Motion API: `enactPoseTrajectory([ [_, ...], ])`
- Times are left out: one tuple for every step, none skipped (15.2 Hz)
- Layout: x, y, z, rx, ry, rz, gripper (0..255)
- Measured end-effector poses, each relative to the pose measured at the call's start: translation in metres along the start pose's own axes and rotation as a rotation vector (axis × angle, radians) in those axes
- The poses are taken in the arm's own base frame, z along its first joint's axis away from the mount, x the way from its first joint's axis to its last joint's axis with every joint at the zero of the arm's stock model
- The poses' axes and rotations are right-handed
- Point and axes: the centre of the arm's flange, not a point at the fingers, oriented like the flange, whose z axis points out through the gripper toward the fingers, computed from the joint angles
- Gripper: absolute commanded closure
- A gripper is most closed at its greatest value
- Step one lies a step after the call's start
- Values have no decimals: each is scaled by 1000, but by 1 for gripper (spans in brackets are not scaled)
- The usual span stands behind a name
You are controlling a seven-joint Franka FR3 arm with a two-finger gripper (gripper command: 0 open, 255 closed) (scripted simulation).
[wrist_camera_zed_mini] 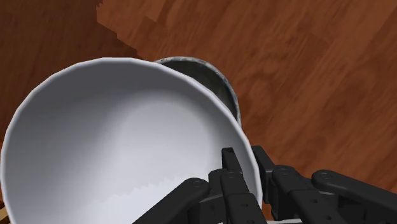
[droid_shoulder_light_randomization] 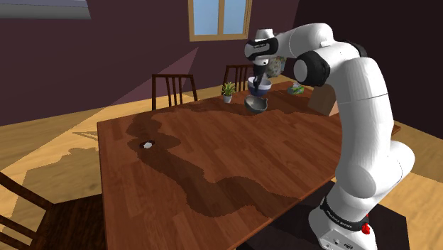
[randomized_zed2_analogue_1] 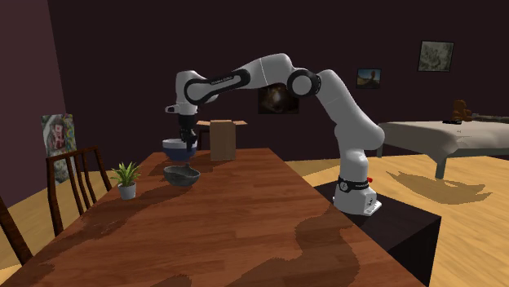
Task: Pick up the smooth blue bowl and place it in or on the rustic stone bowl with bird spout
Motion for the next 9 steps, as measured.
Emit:
enactPoseTrajectory([
  [0,0,6,0,0,0,255],
  [0,0,11,0,0,0,255],
  [0,0,15,0,0,0,255],
  [1,-1,22,0,0,0,255],
  [1,-2,27,0,0,0,255],
  [1,-3,31,0,0,0,255],
  [1,-3,34,0,0,0,255],
  [1,-3,35,0,0,0,255],
  [1,-3,36,0,0,0,255],
])
